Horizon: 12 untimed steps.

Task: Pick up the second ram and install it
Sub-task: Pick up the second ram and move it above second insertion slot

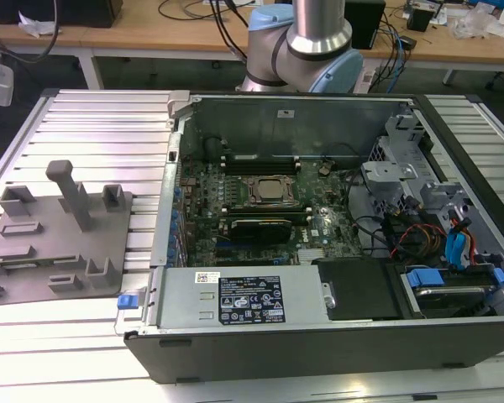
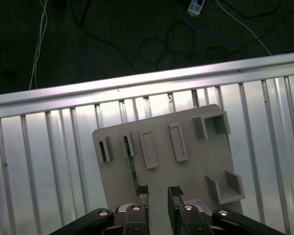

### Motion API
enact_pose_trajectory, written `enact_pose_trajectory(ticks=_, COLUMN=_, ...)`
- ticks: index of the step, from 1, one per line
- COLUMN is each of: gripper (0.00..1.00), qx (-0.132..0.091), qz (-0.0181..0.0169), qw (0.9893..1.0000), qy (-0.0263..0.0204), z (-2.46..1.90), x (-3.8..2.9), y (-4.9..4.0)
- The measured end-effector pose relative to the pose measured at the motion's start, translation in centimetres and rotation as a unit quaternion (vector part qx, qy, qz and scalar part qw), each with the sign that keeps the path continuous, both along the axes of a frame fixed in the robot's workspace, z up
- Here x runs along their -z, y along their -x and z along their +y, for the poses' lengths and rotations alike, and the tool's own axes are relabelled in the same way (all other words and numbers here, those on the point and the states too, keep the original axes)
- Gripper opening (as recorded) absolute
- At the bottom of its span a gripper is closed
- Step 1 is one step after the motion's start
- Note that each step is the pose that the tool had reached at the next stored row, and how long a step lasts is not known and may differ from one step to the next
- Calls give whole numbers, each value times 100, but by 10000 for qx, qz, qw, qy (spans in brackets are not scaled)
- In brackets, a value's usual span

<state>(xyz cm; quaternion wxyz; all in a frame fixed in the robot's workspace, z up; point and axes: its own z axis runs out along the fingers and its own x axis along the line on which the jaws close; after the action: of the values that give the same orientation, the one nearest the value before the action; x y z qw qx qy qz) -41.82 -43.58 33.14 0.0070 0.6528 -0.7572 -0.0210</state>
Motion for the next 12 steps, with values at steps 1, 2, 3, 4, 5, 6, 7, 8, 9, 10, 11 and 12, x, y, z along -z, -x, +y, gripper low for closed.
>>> enact_pose_trajectory(ticks=1, gripper=30, qx=0, qz=0, qw=10000, qy=0, z=0, x=4, y=0)
enact_pose_trajectory(ticks=2, gripper=30, qx=0, qz=0, qw=10000, qy=0, z=0, x=11, y=0)
enact_pose_trajectory(ticks=3, gripper=30, qx=0, qz=0, qw=10000, qy=0, z=0, x=21, y=0)
enact_pose_trajectory(ticks=4, gripper=30, qx=0, qz=0, qw=10000, qy=0, z=0, x=28, y=0)
enact_pose_trajectory(ticks=5, gripper=30, qx=0, qz=0, qw=10000, qy=0, z=0, x=33, y=0)
enact_pose_trajectory(ticks=6, gripper=30, qx=0, qz=0, qw=10000, qy=0, z=0, x=43, y=0)
enact_pose_trajectory(ticks=7, gripper=30, qx=0, qz=0, qw=10000, qy=0, z=0, x=53, y=0)
enact_pose_trajectory(ticks=8, gripper=30, qx=0, qz=0, qw=10000, qy=0, z=0, x=60, y=0)
enact_pose_trajectory(ticks=9, gripper=30, qx=0, qz=0, qw=10000, qy=0, z=0, x=71, y=0)
enact_pose_trajectory(ticks=10, gripper=30, qx=0, qz=0, qw=10000, qy=0, z=0, x=79, y=0)
enact_pose_trajectory(ticks=11, gripper=30, qx=0, qz=0, qw=10000, qy=0, z=0, x=87, y=0)
enact_pose_trajectory(ticks=12, gripper=30, qx=0, qz=0, qw=10000, qy=0, z=0, x=97, y=0)
